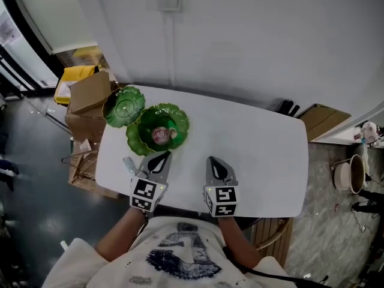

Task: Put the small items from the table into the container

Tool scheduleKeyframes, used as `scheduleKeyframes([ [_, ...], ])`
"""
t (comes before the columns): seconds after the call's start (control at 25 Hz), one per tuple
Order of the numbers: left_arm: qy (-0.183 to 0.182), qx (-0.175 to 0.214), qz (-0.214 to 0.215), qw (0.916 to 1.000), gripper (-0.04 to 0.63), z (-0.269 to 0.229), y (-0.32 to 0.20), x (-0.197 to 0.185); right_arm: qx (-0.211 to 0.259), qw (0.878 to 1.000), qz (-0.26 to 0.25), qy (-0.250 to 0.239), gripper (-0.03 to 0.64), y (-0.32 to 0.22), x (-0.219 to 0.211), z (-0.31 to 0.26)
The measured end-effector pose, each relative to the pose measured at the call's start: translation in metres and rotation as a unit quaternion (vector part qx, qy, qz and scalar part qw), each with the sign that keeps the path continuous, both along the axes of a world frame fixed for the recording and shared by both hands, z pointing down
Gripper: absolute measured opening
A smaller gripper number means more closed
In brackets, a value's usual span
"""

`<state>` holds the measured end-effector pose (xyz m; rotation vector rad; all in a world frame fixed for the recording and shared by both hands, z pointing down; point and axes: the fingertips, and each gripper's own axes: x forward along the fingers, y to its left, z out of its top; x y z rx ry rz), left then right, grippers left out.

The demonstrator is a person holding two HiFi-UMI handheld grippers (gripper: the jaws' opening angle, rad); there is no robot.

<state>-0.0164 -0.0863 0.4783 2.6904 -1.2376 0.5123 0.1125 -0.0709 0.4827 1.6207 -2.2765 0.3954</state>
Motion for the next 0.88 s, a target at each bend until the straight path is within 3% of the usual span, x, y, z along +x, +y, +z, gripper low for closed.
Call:
scheduleKeyframes([
  [0.44,-0.016,-0.022,-0.081,0.9964,-0.011,0.014,0.049,-0.006,-0.014,0.996,-0.079,-0.033,0.000,0.027,-0.008,0.020],
  [0.64,-0.029,-0.020,-0.093,0.9951,-0.011,0.011,0.063,-0.015,-0.017,0.994,-0.096,-0.045,0.000,0.035,-0.019,0.018],
  [0.88,-0.017,-0.015,-0.101,0.9947,-0.011,0.008,0.057,-0.038,-0.026,0.993,-0.108,-0.035,0.000,0.034,-0.045,0.023],
])
